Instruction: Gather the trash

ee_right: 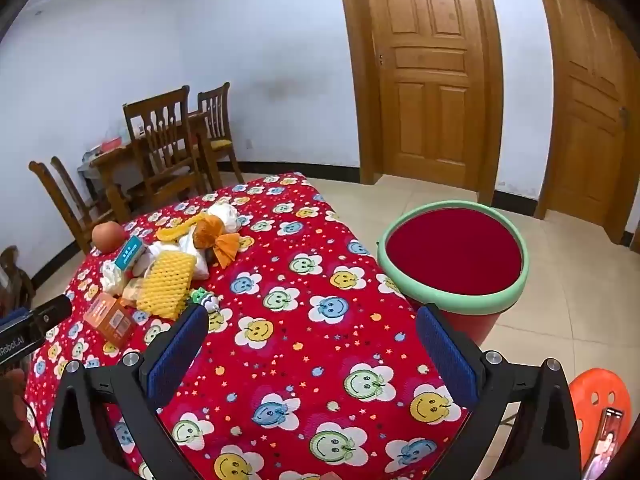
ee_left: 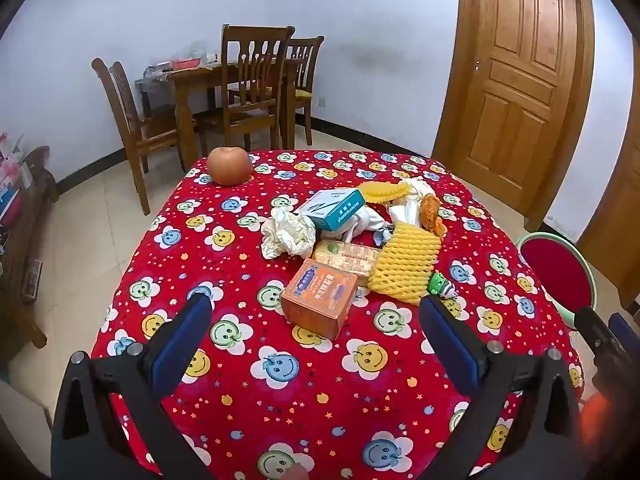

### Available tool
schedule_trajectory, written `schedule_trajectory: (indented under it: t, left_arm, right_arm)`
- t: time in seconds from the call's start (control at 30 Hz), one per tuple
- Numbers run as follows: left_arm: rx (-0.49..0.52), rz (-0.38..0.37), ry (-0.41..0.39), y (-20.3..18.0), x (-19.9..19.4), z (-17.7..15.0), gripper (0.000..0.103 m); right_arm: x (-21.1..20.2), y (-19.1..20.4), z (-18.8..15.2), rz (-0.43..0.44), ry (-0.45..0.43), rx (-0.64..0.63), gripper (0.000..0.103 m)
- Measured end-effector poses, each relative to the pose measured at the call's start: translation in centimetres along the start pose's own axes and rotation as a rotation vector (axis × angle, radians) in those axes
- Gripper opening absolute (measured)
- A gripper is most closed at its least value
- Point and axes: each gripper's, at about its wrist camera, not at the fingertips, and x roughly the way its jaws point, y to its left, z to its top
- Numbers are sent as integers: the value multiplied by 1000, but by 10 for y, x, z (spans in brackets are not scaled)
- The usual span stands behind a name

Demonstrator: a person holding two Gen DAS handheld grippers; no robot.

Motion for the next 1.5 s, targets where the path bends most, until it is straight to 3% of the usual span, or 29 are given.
schedule_trajectory:
  t: [1.5]
  left_arm:
    - [-6, -5, 0, 8, 2, -2, 101]
  right_arm:
    - [2, -5, -1, -21, 8, 16, 103]
